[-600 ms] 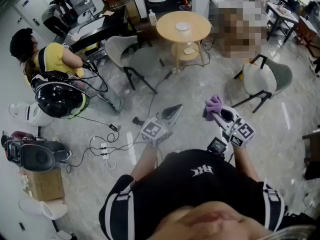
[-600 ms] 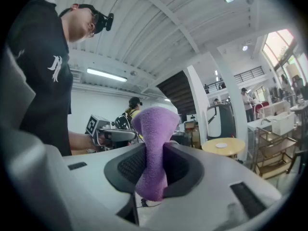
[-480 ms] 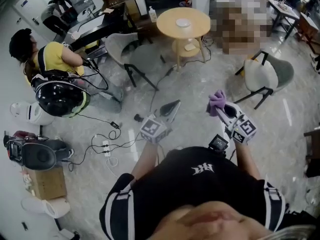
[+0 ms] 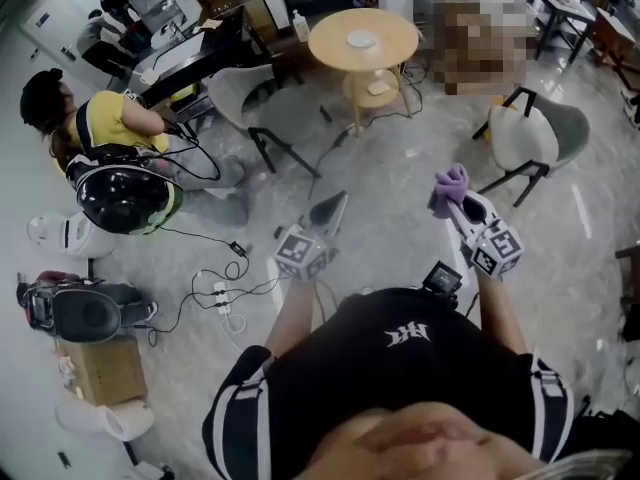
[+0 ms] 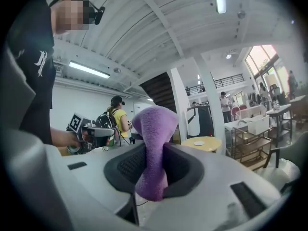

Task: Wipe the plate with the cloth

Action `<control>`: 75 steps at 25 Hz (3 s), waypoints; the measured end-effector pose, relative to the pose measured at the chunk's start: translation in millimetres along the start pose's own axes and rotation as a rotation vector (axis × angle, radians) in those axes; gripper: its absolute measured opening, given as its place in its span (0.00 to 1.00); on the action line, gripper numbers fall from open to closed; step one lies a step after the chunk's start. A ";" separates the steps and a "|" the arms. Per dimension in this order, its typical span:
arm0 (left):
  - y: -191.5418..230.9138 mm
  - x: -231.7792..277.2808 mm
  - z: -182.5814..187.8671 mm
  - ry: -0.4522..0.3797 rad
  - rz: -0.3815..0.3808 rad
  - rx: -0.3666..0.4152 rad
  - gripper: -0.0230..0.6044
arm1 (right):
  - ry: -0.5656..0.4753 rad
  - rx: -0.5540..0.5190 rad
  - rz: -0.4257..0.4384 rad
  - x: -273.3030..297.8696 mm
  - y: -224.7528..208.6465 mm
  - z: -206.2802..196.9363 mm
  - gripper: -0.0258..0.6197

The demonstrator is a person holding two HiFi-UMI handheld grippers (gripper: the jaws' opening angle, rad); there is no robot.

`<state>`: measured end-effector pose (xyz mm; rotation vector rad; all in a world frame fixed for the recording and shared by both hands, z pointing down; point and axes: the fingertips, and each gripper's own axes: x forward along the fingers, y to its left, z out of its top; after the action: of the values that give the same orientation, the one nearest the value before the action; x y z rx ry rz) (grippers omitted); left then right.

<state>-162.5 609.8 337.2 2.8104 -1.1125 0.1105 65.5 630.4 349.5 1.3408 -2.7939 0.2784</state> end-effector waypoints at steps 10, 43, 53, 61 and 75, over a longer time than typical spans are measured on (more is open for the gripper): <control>-14.4 17.2 0.0 0.022 -0.049 -0.007 0.05 | -0.021 0.010 0.014 -12.9 -4.2 7.8 0.18; -100.1 71.9 -14.7 0.124 -0.074 0.032 0.05 | -0.054 0.172 0.045 -76.3 -76.2 -29.4 0.19; -67.9 102.4 -24.8 0.131 -0.113 0.023 0.05 | -0.044 0.177 -0.004 -58.5 -91.6 -43.1 0.19; -7.3 143.5 -19.1 0.070 -0.152 -0.016 0.05 | 0.001 0.159 -0.041 2.8 -116.9 -34.3 0.19; 160.6 169.4 -1.2 0.031 -0.126 -0.123 0.05 | 0.030 0.017 -0.084 162.7 -140.2 39.8 0.19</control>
<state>-149.4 379.1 370.2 2.7503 -0.9004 0.0722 74.1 412.1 348.0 1.4405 -2.7088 0.3179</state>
